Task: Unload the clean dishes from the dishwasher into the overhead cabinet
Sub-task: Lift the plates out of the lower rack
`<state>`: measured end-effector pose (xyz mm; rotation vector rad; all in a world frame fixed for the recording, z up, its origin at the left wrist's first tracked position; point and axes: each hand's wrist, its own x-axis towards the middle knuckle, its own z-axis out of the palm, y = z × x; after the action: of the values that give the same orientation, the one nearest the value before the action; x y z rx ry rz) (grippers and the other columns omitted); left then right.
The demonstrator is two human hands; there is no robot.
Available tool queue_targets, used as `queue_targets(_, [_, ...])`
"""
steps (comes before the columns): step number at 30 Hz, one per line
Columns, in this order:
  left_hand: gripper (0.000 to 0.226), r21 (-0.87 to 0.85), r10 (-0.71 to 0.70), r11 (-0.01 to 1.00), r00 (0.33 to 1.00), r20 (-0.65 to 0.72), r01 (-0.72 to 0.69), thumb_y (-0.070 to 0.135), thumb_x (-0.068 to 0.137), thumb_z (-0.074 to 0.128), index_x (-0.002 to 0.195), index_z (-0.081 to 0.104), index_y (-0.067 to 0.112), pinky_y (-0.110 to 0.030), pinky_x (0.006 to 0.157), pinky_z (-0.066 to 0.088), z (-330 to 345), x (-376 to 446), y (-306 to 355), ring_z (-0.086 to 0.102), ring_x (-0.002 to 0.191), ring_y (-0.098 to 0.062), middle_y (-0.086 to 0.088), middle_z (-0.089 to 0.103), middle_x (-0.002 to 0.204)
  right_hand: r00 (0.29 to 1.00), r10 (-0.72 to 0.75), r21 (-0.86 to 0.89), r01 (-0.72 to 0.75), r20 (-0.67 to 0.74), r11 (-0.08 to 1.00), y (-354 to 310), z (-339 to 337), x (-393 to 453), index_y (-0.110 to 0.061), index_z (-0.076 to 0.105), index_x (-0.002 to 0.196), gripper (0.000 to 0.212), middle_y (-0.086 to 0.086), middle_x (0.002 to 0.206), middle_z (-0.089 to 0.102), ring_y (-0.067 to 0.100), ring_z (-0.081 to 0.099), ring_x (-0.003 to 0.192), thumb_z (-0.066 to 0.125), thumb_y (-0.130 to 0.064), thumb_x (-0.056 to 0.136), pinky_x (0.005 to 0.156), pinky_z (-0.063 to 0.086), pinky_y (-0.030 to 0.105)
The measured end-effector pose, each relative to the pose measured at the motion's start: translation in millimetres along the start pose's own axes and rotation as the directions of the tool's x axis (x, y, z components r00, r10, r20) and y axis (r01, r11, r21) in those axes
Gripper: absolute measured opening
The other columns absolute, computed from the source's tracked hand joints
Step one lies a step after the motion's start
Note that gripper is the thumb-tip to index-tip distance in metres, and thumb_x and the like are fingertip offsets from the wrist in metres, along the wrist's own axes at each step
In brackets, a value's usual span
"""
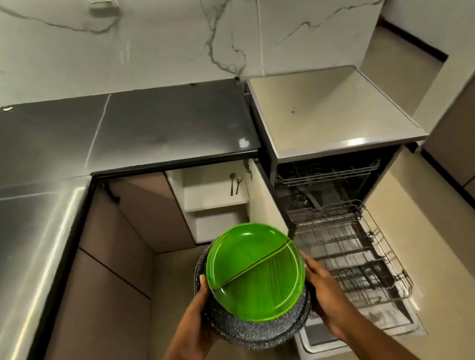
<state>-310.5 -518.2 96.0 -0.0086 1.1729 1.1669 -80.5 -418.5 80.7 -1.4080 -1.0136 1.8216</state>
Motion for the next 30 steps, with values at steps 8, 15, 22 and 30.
queue_targets(8, [0.05, 0.112, 0.04, 0.992, 0.992, 0.116, -0.053, 0.05, 0.095, 0.045, 0.135, 0.054, 0.021, -0.048, 0.098, 0.05, -79, 6, 77, 0.062, 0.119, -0.029, -0.011, 0.065, 0.128, 0.998, -0.015, 0.013, 0.016, -0.064, 1.0, 4, 107, 12, -0.034, 0.066, 0.11, 0.021, 0.002, 0.112, 0.073, 0.02, 0.068, 0.107, 0.052, -0.022, 0.101, 0.098, 0.052, 0.043])
queue_targets(15, [0.042, 0.265, -0.009, 0.964, 0.986, 0.168, -0.036, 0.035, 0.099, 0.044, 0.132, 0.057, 0.012, -0.046, 0.101, 0.048, -106, 36, 109, 0.064, 0.112, -0.028, -0.012, 0.066, 0.125, 0.993, -0.046, -0.012, 0.045, -0.104, 0.999, 5, 124, 42, -0.035, 0.064, 0.126, 0.04, 0.003, 0.128, 0.067, 0.024, 0.061, 0.121, 0.064, -0.04, 0.087, 0.107, 0.045, 0.054])
queue_targets(22, [0.026, 0.347, 0.016, 0.937, 0.998, 0.061, -0.036, 0.01, 0.096, 0.056, 0.122, 0.059, 0.01, -0.033, 0.067, 0.058, -113, 85, 139, 0.069, 0.077, -0.018, -0.01, 0.072, 0.111, 0.997, 0.02, -0.04, -0.023, -0.076, 0.999, 8, 133, 113, -0.03, 0.057, 0.136, 0.038, 0.004, 0.13, 0.066, 0.025, 0.062, 0.121, 0.052, -0.018, 0.101, 0.106, 0.046, 0.053])
queue_targets(30, [0.03, 0.271, -0.004, 0.962, 0.991, -0.134, 0.04, -0.001, 0.094, 0.054, 0.123, 0.057, 0.007, -0.029, 0.055, 0.055, -105, 184, 176, 0.069, 0.077, -0.023, -0.019, 0.071, 0.108, 0.996, 0.091, -0.134, -0.093, -0.015, 0.987, -7, 150, 232, -0.024, 0.051, 0.143, 0.048, 0.002, 0.137, 0.061, 0.02, 0.056, 0.127, 0.047, -0.004, 0.099, 0.11, 0.043, 0.047])
